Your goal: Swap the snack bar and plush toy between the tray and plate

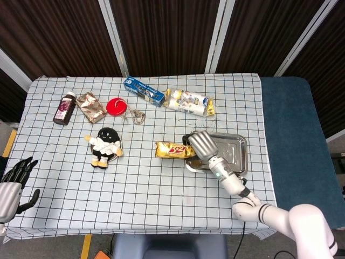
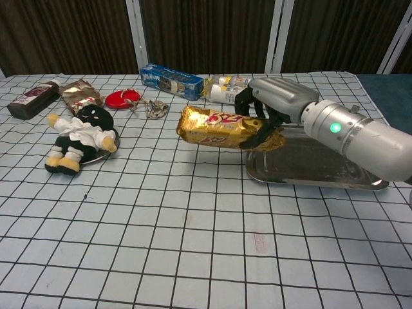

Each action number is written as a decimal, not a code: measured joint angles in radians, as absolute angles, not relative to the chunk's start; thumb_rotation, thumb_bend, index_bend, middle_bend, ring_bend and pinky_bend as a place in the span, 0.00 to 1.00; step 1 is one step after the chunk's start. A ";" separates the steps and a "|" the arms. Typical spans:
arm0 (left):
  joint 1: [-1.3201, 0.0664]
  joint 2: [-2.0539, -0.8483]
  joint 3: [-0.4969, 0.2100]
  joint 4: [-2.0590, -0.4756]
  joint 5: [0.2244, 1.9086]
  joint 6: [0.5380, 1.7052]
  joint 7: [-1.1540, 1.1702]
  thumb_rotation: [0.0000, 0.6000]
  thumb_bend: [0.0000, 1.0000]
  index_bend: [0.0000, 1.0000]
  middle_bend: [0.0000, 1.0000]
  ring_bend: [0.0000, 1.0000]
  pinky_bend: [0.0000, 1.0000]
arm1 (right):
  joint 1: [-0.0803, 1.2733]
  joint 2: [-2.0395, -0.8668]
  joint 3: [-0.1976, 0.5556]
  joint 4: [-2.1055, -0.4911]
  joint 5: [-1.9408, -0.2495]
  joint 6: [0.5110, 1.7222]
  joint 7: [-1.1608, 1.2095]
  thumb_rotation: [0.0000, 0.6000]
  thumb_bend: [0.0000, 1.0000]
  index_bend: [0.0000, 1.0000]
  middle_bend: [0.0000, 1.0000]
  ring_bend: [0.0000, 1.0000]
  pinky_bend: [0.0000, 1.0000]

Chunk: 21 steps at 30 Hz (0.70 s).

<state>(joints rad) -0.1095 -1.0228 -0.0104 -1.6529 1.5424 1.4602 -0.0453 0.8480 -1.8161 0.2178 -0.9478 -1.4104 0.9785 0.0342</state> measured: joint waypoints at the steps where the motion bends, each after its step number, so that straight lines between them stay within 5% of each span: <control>1: -0.109 -1.022 -0.011 -1.652 1.542 1.461 -0.050 1.00 0.46 0.00 0.00 0.00 0.18 | 0.863 -1.840 0.227 -0.924 -1.407 0.973 0.034 1.00 0.32 0.91 0.70 0.82 0.79; 8: -0.108 -1.015 -0.011 -1.644 1.552 1.470 -0.068 1.00 0.46 0.00 0.00 0.00 0.18 | 0.947 -1.974 0.266 -0.751 -1.387 0.940 0.040 1.00 0.32 0.90 0.70 0.80 0.78; 10: -0.107 -1.014 -0.015 -1.638 1.550 1.477 -0.068 1.00 0.46 0.00 0.00 0.00 0.18 | 0.972 -2.014 0.274 -0.687 -1.381 0.922 0.049 1.00 0.32 0.85 0.66 0.71 0.75; 13: -0.102 -1.014 -0.024 -1.631 1.539 1.491 -0.072 1.00 0.46 0.00 0.00 0.00 0.18 | 1.007 -2.060 0.279 -0.606 -1.372 0.870 0.076 1.00 0.30 0.57 0.39 0.35 0.59; 16: -0.095 -1.011 -0.033 -1.627 1.526 1.505 -0.080 1.00 0.46 0.00 0.00 0.00 0.18 | 1.037 -2.091 0.279 -0.565 -1.366 0.808 0.120 1.00 0.23 0.31 0.17 0.10 0.42; 18: -0.092 -1.010 -0.036 -1.625 1.520 1.509 -0.084 1.00 0.46 0.00 0.00 0.00 0.18 | 1.047 -2.101 0.271 -0.551 -1.370 0.796 0.147 1.00 0.18 0.13 0.04 0.01 0.27; 21: -0.090 -1.008 -0.038 -1.626 1.516 1.510 -0.085 1.00 0.46 0.00 0.00 0.00 0.18 | 1.052 -2.101 0.248 -0.542 -1.392 0.798 0.183 1.00 0.13 0.00 0.00 0.00 0.08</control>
<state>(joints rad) -0.0896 -1.0082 -0.0383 -1.6256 1.5162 1.5098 -0.0855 1.0520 -2.1008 0.2483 -0.5418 -1.3916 0.7983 0.1831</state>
